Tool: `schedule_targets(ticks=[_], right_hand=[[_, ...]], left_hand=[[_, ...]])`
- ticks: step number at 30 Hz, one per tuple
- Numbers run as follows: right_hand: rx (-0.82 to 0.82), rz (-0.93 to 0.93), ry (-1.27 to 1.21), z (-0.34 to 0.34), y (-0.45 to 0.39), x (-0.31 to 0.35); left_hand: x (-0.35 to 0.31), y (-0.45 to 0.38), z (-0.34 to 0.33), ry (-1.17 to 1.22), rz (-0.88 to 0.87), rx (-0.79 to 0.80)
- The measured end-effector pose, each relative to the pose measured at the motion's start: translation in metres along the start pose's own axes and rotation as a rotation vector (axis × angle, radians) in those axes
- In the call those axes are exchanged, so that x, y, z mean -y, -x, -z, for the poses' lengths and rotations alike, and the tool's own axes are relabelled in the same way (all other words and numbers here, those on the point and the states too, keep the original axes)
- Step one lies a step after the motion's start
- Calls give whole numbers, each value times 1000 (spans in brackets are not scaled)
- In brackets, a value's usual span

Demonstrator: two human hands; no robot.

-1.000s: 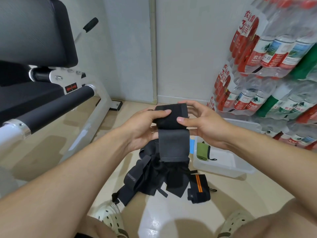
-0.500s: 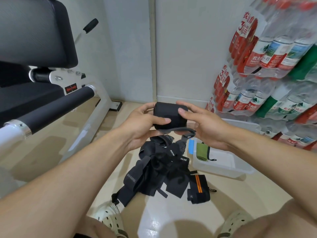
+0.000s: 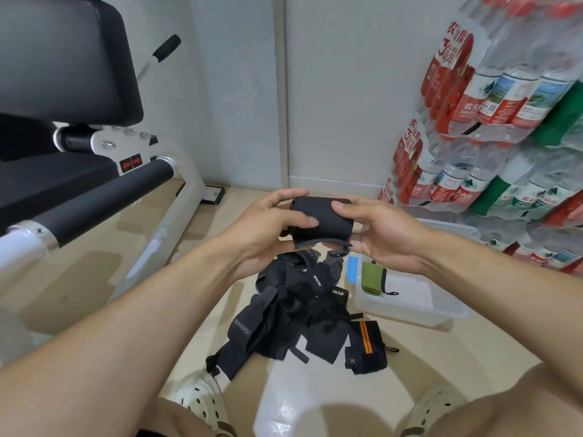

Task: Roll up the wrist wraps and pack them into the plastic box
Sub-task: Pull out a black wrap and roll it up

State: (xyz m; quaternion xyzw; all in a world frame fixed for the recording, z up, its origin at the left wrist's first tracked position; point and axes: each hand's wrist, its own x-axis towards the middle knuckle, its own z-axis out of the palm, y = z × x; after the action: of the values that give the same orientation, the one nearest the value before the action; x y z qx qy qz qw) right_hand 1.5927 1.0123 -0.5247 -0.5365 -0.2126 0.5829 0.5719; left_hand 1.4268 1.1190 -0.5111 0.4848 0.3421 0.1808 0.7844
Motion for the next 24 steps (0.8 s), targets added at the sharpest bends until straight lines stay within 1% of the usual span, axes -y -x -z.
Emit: schedule_targets(ticks=[5, 8, 13, 16, 19, 24], right_hand=[[-25, 64, 59, 1, -1, 0], [-10, 83, 87, 2, 0, -1], [-5, 59, 73, 2, -1, -2], [12, -26, 110, 1, -1, -3], [19, -112, 33, 2, 1, -4], [-9, -98, -4, 2, 3, -4]], left_hand=[[-1, 0, 1, 37, 162, -46], [-1, 1, 3, 38, 198, -17], [0, -2, 4, 25, 146, 1], [3, -3, 3, -17, 83, -16], [6, -4, 2, -61, 36, -24], [10, -6, -3, -129, -41, -81]])
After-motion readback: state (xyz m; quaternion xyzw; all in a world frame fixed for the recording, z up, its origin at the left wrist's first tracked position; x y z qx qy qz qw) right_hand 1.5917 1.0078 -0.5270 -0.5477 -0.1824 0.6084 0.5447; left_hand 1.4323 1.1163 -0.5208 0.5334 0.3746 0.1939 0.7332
